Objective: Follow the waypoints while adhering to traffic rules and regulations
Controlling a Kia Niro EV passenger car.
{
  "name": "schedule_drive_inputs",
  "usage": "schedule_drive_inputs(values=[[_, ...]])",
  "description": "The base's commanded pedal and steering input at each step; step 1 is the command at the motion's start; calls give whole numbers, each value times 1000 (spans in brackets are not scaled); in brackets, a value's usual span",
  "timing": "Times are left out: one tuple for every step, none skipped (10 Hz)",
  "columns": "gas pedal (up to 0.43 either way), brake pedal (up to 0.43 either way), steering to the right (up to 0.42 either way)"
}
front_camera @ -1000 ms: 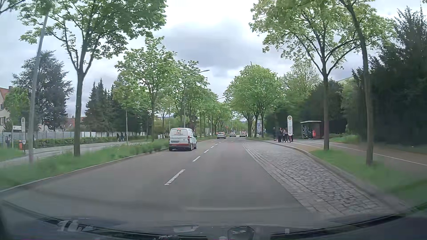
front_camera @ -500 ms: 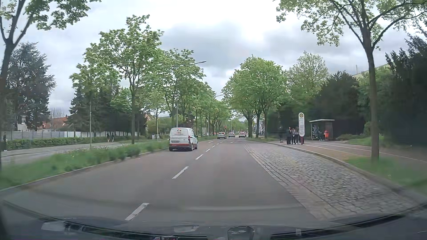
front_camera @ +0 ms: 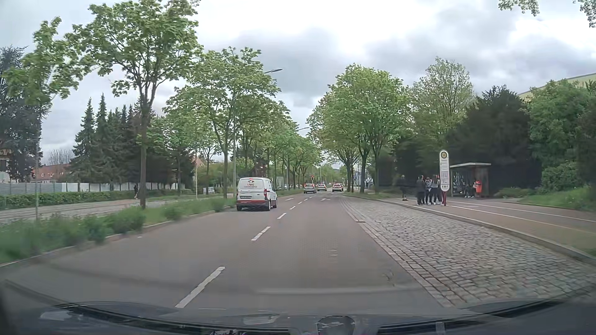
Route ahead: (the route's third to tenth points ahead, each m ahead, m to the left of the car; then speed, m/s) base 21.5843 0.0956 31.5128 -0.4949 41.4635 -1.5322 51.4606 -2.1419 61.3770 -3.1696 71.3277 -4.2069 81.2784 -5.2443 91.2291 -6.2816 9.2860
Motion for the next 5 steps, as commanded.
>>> schedule_drive_inputs(values=[[0, 0, 6], [0, 0, 6], [0, 0, 6], [0, 0, 6], [0, 0, 6]])
